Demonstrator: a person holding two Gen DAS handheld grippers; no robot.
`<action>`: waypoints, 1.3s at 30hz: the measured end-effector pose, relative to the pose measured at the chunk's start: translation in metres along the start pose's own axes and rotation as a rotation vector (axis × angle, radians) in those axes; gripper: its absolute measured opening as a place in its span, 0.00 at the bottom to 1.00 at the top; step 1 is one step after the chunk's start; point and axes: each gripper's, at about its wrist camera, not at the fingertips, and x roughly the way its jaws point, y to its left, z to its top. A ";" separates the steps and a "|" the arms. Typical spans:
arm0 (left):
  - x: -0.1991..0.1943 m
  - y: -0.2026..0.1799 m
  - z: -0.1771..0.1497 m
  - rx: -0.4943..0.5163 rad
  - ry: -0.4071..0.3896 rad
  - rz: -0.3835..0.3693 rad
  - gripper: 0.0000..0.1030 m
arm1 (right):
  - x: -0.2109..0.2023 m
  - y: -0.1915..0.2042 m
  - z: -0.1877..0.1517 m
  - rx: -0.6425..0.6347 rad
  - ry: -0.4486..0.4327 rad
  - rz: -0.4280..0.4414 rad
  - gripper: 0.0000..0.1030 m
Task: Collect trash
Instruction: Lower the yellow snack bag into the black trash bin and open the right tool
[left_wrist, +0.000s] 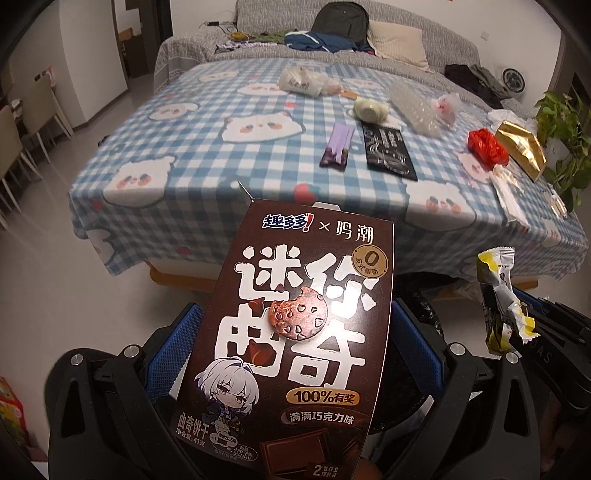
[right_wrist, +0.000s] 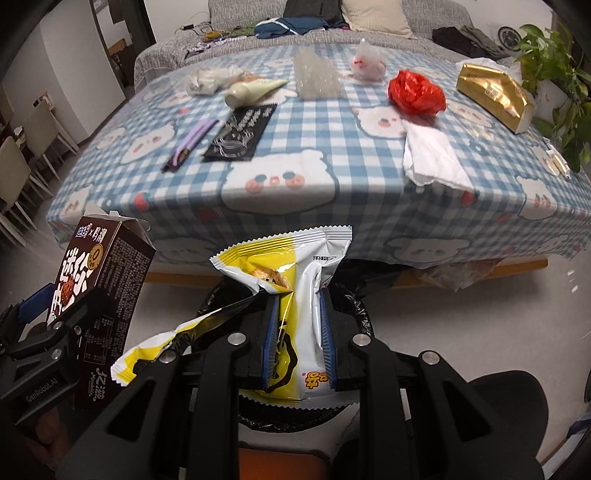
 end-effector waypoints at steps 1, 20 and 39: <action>0.005 0.000 -0.002 0.001 0.006 -0.002 0.94 | 0.006 0.000 -0.001 -0.002 0.008 0.001 0.20; 0.118 0.018 -0.024 -0.030 0.095 -0.011 0.94 | 0.123 0.013 -0.011 -0.018 0.145 0.025 0.20; 0.138 0.038 -0.036 -0.072 0.132 0.016 0.94 | 0.162 0.036 -0.017 -0.051 0.169 0.031 0.49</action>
